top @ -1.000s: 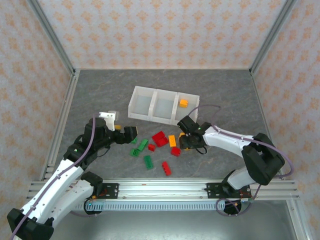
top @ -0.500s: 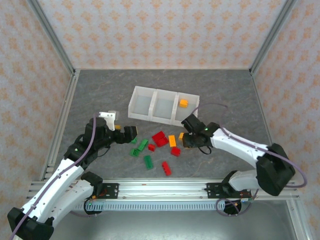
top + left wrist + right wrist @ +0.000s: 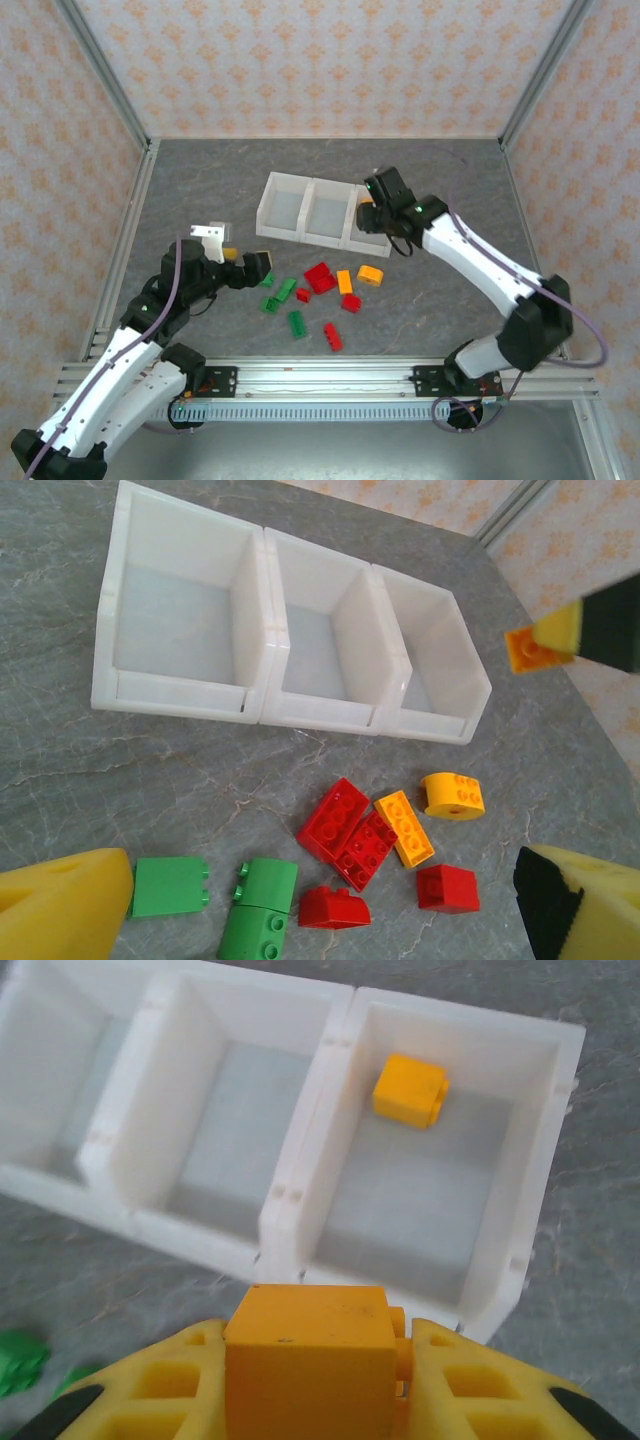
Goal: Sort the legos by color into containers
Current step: Place the lego in the container.
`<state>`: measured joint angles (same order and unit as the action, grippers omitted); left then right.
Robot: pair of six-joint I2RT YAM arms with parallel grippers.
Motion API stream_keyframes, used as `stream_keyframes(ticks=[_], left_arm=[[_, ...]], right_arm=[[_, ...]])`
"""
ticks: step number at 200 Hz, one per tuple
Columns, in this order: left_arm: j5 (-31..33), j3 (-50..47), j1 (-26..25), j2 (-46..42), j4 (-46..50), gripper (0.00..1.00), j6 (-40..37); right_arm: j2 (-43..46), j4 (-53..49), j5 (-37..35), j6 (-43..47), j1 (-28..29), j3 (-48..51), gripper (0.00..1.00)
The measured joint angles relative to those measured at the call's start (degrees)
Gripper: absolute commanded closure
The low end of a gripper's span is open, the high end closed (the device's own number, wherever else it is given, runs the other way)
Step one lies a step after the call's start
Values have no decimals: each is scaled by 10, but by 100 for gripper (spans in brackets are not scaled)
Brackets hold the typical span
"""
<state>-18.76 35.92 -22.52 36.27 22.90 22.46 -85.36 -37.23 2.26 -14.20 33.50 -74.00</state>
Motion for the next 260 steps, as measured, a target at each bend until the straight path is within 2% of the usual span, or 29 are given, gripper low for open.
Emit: stream_keyframes(ticks=[23, 45, 83, 126, 176, 223, 260], left_arm=[[4, 0, 0, 6, 0, 1, 0], [12, 0, 0, 1, 0, 1, 1], [21, 0, 0, -10, 0, 1, 2], [27, 0, 0, -1, 0, 1, 2], [33, 0, 0, 1, 0, 1, 2], [43, 0, 0, -6, 1, 1, 2], [43, 0, 0, -5, 1, 1, 2]], right_arm=[[-87, 9, -7, 18, -19, -49, 70], [-130, 15, -6, 25, -27, -58, 69], [-156, 35, 6, 25, -45, -58, 68], [-172, 57, 13, 25, -53, -58, 63], [-203, 58, 23, 25, -53, -59, 52], [-203, 56, 24, 22, -53, -74, 31], [-185, 51, 33, 18, -53, -74, 28]])
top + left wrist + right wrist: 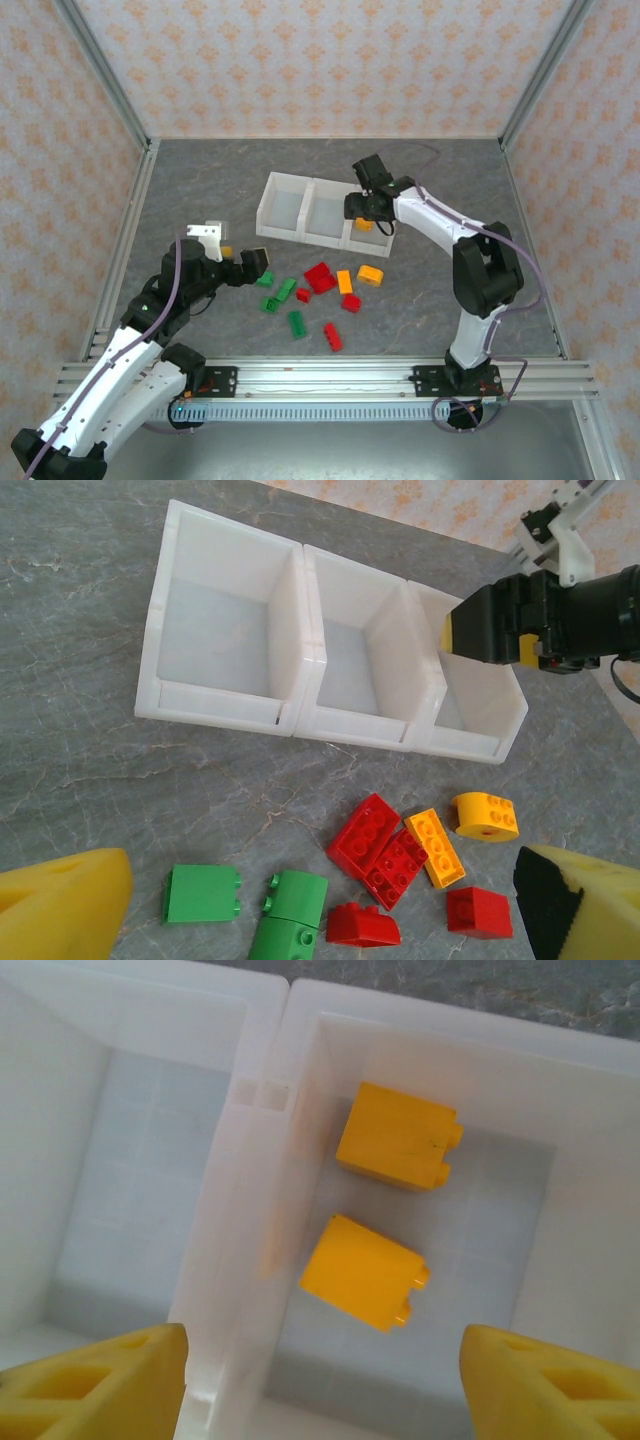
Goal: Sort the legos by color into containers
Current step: Place the lego in the container, then pick up the lego from the center of the table.
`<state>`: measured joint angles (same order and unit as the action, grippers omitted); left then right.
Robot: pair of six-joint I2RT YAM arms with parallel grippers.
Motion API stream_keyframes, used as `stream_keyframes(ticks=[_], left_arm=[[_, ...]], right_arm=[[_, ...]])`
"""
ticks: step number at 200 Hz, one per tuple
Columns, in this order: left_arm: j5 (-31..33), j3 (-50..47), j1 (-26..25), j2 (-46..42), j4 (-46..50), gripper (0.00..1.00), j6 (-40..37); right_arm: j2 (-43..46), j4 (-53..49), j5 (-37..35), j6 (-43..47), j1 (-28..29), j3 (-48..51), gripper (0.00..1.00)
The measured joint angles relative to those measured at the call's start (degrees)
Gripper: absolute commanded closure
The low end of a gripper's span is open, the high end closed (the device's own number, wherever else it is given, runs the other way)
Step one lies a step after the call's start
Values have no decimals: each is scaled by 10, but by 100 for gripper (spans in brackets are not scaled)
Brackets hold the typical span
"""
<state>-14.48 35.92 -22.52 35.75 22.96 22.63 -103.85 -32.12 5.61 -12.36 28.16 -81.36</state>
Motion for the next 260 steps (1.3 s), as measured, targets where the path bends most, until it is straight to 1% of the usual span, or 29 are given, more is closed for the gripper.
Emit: stream_keyframes(ticks=[34, 50, 71, 93, 97, 99, 102, 133, 165, 179, 203, 244, 260], left_arm=[[0, 0, 0, 0, 0, 1, 0], [0, 0, 0, 0, 0, 1, 0], [0, 0, 0, -2, 0, 1, 0], [0, 0, 0, -3, 0, 1, 0], [0, 0, 0, -3, 0, 1, 0], [0, 0, 0, -4, 0, 1, 0], [0, 0, 0, -4, 0, 1, 0], [0, 0, 0, -1, 0, 1, 0], [-1, 0, 0, 9, 0, 1, 0], [-1, 0, 0, 9, 0, 1, 0], [-1, 0, 0, 9, 0, 1, 0], [-1, 0, 0, 9, 0, 1, 0], [-1, 0, 0, 9, 0, 1, 0]], right_arm=[[70, 0, 20, 0, 0, 16, 24], [112, -1, 33, 0, 0, 33, 21], [155, -3, 47, -8, 0, 63, 14], [195, -10, 62, -21, 0, 120, 8], [201, -11, 64, -23, 0, 132, 6], [204, -13, 65, -24, 0, 137, 2], [208, -14, 65, -29, 0, 145, 0], [246, -26, 71, -68, 8, 224, 0], [283, -9, 64, -173, 37, 310, 0], [286, -3, 45, -219, 61, 332, 0], [266, 9, 12, -276, 100, 332, 0], [226, 22, -44, -356, 118, 328, 0], [206, 23, -60, -373, 127, 322, 0]])
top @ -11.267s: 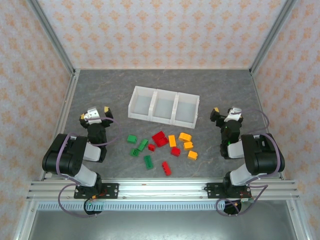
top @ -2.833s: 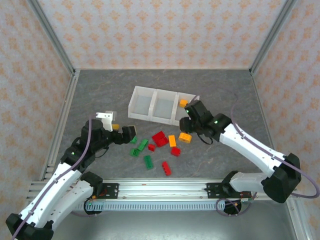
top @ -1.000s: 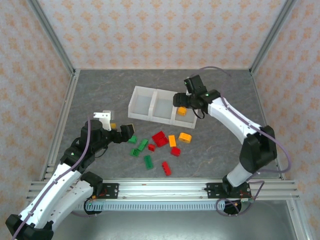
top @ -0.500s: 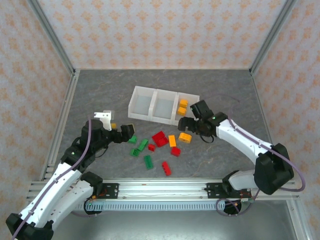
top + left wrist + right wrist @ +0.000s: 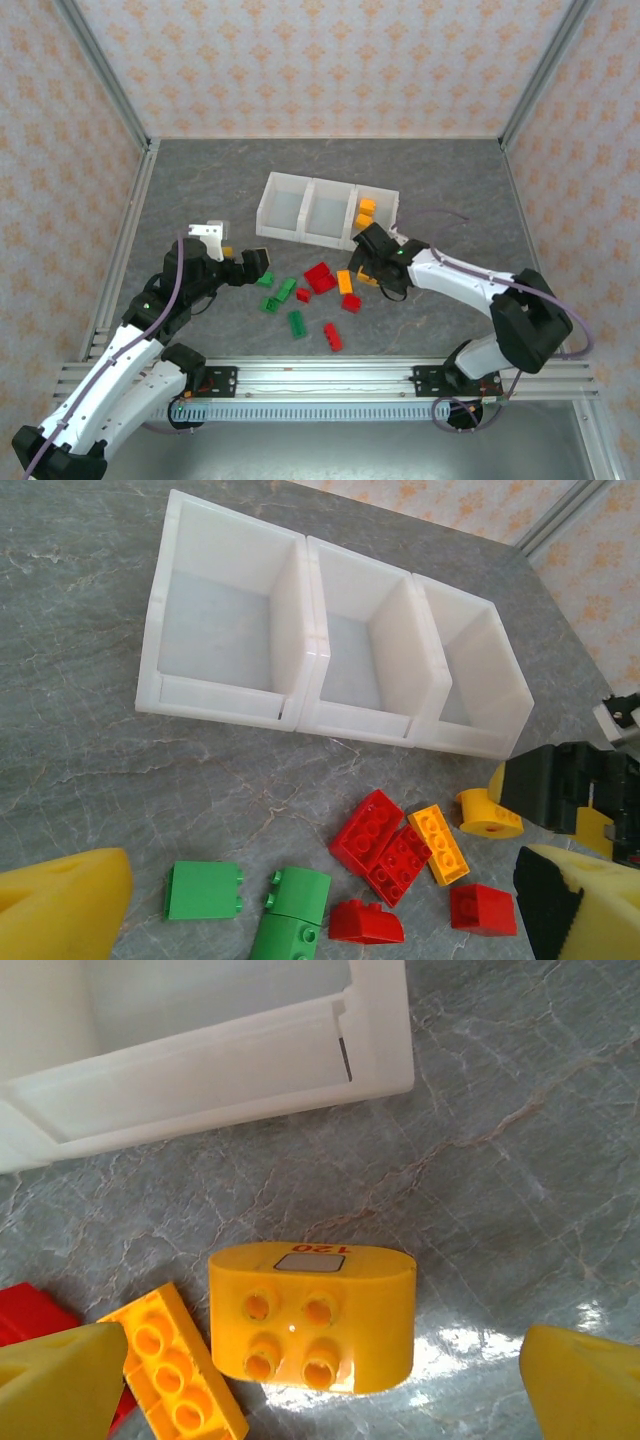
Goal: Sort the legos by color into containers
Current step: Pick up the lego from the center of the table.
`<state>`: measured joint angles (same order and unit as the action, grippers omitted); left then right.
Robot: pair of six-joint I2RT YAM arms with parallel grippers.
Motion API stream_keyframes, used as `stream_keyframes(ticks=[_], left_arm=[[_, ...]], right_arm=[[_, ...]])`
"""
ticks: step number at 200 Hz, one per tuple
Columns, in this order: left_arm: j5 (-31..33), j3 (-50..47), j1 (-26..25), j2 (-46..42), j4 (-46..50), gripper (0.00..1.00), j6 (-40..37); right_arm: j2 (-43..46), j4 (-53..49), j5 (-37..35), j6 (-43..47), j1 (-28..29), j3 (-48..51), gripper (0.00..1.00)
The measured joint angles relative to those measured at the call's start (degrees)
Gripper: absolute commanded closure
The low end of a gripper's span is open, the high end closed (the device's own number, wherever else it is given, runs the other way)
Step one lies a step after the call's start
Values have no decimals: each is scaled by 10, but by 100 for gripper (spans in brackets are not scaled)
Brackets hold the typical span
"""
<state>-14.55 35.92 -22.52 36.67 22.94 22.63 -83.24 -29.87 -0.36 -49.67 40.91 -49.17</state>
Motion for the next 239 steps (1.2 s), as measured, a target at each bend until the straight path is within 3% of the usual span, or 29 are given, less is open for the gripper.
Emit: stream_keyframes(ticks=[32, 99, 182, 239], left_arm=[[0, 0, 0, 0, 0, 1, 0], [0, 0, 0, 0, 0, 1, 0], [0, 0, 0, 0, 0, 1, 0], [0, 0, 0, -1, 0, 1, 0]], right_arm=[[-42, 10, -3, -7, 6, -16, 1], [-80, 24, -29, -5, 6, -19, 28], [-114, 25, -32, 23, 6, -26, 28], [-114, 18, -31, 77, 6, -61, 39]])
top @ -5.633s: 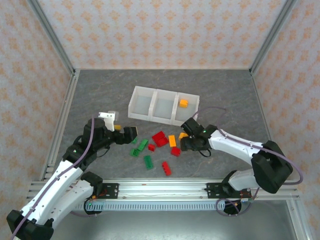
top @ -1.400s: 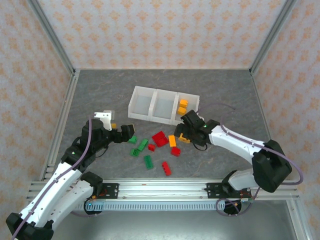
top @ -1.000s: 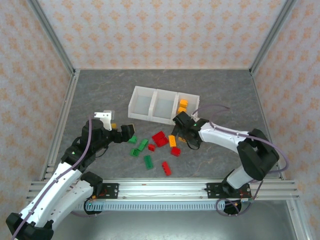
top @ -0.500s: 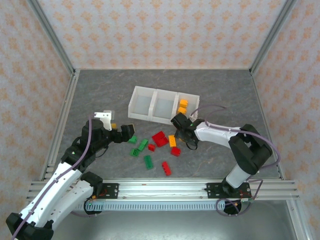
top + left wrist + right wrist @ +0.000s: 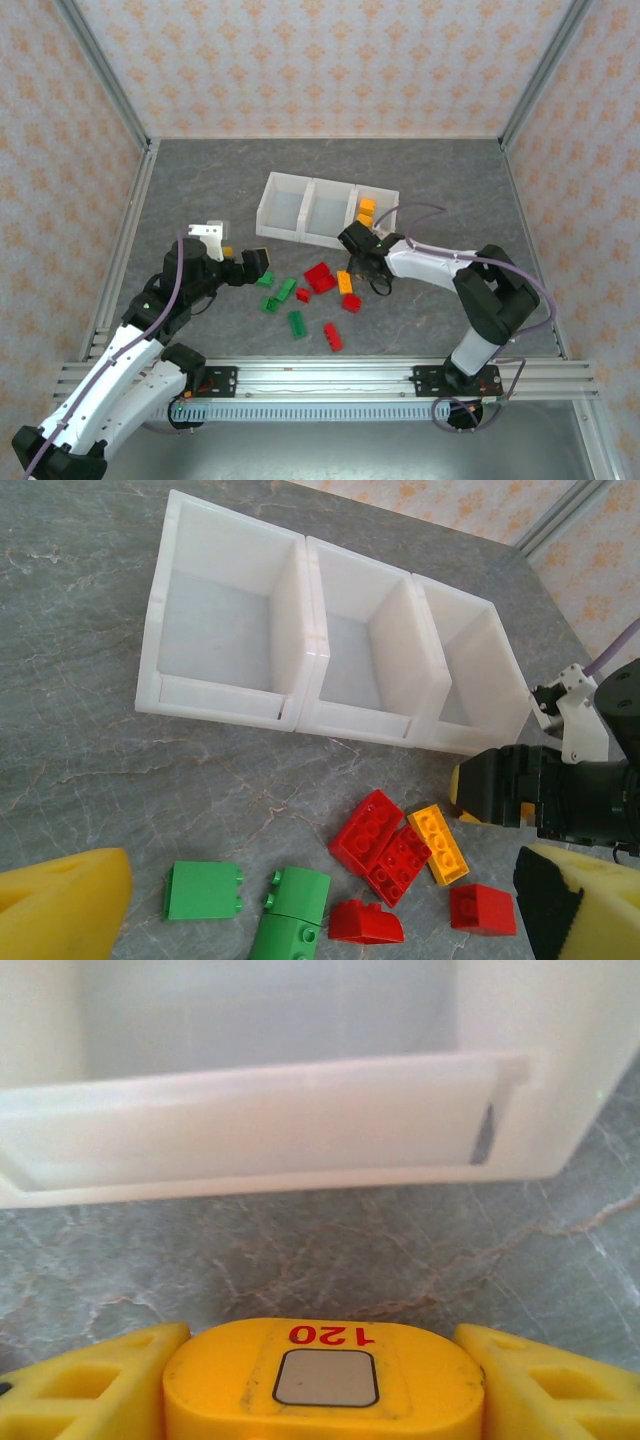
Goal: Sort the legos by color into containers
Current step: Pick up the lego from the center of the table, then place the lego in the container.
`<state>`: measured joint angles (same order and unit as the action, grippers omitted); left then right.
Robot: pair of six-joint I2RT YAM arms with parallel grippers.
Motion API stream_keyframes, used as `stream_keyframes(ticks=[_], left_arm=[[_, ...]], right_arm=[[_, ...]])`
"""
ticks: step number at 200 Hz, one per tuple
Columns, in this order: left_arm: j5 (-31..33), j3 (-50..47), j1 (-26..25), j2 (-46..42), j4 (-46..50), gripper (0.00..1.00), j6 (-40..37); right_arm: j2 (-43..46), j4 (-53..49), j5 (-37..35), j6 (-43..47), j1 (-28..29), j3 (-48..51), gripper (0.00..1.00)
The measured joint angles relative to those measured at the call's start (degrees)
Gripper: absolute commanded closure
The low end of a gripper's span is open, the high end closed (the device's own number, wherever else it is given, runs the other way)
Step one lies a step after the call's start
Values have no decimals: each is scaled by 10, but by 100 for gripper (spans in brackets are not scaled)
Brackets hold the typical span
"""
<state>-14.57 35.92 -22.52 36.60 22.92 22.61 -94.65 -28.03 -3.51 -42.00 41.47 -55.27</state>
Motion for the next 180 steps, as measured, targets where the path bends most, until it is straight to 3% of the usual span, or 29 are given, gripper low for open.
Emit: stream_keyframes(ticks=[37, 63, 98, 124, 180], left_arm=[[0, 0, 0, 0, 0, 1, 0], [0, 0, 0, -1, 0, 1, 0], [-4, 0, 0, -1, 0, 1, 0], [-11, 0, 0, -1, 0, 1, 0], [-16, 0, 0, -1, 0, 1, 0]], right_arm=[[7, -35, 0, 44, 0, -38, 54], [29, -71, -4, 102, 0, -106, 54], [38, -109, -46, 250, -8, -266, 56], [6, -138, -51, 383, -46, -390, 55], [-60, -169, -1, 589, -76, -426, 59]])
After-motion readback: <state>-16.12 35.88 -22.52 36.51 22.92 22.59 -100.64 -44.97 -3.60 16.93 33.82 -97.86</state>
